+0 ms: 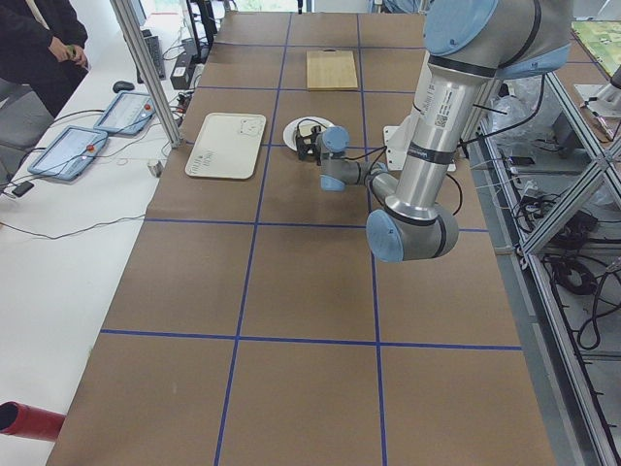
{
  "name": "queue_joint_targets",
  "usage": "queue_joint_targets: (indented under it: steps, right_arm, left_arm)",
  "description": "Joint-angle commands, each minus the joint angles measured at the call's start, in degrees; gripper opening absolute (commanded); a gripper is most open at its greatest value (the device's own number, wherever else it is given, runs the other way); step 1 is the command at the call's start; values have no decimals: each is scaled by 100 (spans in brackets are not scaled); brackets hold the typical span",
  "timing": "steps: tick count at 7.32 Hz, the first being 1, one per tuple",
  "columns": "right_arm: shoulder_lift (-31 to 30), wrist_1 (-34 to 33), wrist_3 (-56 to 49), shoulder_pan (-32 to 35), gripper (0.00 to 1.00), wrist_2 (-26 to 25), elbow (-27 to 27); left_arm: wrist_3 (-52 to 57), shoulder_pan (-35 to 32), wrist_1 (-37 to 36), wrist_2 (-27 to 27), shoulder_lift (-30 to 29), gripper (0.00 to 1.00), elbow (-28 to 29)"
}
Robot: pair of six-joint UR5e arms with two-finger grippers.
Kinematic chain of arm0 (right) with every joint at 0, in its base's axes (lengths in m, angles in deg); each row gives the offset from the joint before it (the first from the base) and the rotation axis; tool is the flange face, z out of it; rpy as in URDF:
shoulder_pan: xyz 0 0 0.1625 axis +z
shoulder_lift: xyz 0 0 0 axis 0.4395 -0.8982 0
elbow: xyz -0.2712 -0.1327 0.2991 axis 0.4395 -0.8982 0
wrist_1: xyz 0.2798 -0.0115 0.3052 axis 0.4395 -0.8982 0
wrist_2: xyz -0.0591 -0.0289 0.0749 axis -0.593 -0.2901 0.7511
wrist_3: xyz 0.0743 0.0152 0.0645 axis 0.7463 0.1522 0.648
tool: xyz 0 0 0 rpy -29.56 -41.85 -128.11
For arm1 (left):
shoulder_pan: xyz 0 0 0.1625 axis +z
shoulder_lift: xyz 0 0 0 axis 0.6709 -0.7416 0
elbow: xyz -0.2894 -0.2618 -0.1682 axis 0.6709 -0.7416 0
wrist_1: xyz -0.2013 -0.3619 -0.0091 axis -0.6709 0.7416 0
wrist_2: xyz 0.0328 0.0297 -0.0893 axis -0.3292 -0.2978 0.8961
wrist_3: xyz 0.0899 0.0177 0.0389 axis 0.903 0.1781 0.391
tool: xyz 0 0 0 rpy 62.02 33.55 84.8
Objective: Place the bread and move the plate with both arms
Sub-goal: 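Move the left gripper to the white plate rim and grip it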
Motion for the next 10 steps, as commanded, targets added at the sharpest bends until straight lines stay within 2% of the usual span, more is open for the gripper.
queue_joint_targets:
  steps: [1, 2, 4, 8, 10]
  right_arm:
    - [-6, 0, 3, 4, 100, 4, -4]
    - [-6, 0, 3, 4, 100, 4, -4]
    - [-15, 8, 11, 4, 100, -5, -4]
    - [-24, 26, 20, 4, 100, -14, -30]
    - [-24, 26, 20, 4, 100, -14, -39]
  left_arm:
    - [-6, 38, 1, -16, -119, 66, 148]
    - [-6, 117, 1, -16, -163, 65, 175]
    - [-6, 126, 10, -25, -285, 56, 376]
    - [-6, 197, 10, -25, -330, 44, 447]
    - [2, 232, 332, -34, -339, 43, 657]
